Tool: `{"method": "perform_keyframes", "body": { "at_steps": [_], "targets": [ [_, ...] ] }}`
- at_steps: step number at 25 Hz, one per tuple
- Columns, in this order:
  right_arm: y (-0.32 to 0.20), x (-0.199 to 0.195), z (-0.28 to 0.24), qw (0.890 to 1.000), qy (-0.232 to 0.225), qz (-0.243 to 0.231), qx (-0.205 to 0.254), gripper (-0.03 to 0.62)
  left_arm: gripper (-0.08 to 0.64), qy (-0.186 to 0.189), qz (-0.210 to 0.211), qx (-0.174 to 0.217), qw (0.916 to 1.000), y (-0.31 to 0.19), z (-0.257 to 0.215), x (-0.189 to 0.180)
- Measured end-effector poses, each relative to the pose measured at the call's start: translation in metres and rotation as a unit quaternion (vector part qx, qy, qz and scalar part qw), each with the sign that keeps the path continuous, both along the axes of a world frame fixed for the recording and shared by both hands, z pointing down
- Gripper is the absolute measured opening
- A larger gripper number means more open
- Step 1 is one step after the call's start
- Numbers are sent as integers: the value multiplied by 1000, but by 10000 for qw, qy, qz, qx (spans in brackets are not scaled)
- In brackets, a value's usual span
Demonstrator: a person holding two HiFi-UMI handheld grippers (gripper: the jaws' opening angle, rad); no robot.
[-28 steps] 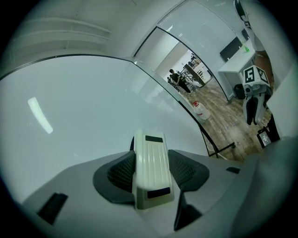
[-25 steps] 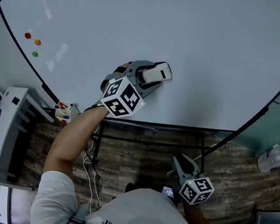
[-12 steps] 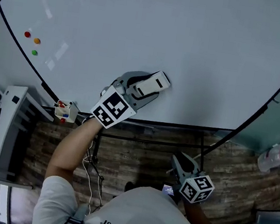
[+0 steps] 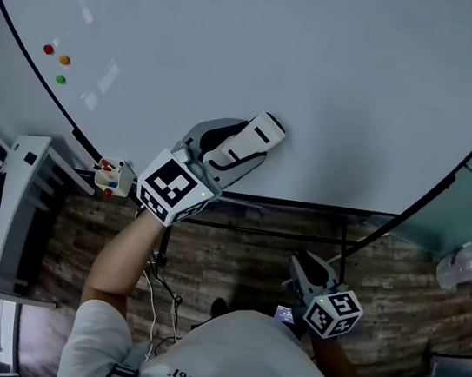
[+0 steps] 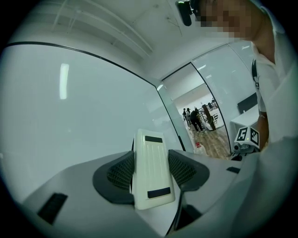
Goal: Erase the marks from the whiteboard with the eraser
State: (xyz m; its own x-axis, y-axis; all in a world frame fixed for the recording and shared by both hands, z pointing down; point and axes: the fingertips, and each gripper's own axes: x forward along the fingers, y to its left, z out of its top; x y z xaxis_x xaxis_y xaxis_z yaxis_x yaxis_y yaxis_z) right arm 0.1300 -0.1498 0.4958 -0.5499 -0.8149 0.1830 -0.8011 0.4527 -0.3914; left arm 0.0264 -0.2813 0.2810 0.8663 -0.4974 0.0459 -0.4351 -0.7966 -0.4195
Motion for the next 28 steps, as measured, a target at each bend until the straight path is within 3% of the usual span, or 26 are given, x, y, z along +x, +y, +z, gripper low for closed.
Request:
{"method": "perform_keyframes", "body": {
  "at_steps": [8,18,28],
  "targets": [
    [2,7,0,9999,-43,-142,12,112,235,262,-250,232,9991,12,-30,-9],
    [-6,34,4,9993,-61,-372,-12,112,235,913,-730,22,9931,23,-22,-15],
    [-19,35,8,9980,-80,-622,-39,112,235,1736,-1205,-473,9763,46,12,-49]
  ]
}}
